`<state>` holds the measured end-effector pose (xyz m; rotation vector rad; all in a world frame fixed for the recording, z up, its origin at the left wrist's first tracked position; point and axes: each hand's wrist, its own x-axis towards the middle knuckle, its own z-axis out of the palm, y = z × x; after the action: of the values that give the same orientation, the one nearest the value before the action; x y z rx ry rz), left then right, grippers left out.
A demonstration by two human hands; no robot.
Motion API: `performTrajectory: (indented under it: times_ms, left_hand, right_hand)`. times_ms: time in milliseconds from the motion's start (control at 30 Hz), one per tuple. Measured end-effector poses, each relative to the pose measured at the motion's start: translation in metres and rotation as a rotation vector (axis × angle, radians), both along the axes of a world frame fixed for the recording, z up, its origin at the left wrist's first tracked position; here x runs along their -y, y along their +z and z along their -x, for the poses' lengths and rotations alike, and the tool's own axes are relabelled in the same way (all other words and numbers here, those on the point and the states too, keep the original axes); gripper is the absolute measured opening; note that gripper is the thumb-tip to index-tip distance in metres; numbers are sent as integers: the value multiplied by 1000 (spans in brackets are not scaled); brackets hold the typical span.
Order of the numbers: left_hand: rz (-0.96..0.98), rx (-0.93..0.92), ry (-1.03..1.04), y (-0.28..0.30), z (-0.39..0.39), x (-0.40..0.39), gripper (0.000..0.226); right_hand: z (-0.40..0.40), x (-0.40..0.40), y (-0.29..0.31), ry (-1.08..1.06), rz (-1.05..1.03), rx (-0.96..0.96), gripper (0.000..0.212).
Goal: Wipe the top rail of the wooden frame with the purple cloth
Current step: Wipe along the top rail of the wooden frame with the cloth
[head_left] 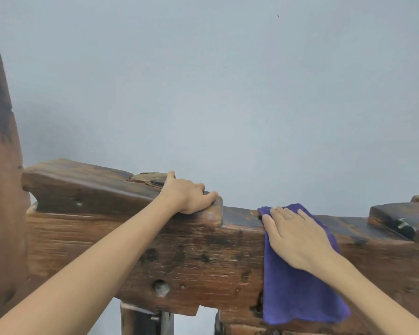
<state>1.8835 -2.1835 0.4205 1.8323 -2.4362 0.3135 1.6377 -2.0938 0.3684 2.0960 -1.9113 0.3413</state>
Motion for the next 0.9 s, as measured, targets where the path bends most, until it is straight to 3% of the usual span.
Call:
performTrajectory:
  times_ms: [133, 300, 367, 500, 667, 801, 901]
  left_hand:
    - [8, -7, 35, 0, 6, 5, 65]
    - [-32, -68, 41, 8, 4, -4, 61]
    - [-54, -85, 71, 9, 2, -7, 64]
    - [-30, -67, 67, 3, 6, -6, 72]
    - [122, -148, 77, 0, 12, -3, 70]
    - [81, -164, 84, 4, 11, -4, 95]
    - [3, -172, 108, 5, 14, -3, 55]
  right_hand:
    - [-56, 21, -1, 178, -83, 197, 54]
    - [-62, 64, 29, 216, -392, 469, 68]
    - [-50, 65, 32, 191, -451, 407, 57]
    - [-29, 48, 19, 200, -310, 230, 40]
    - [-43, 9, -3, 437, -177, 179, 58]
    - [-67, 16, 15, 326, -208, 226, 67]
    - [-81, 26, 30, 268, -263, 206, 89]
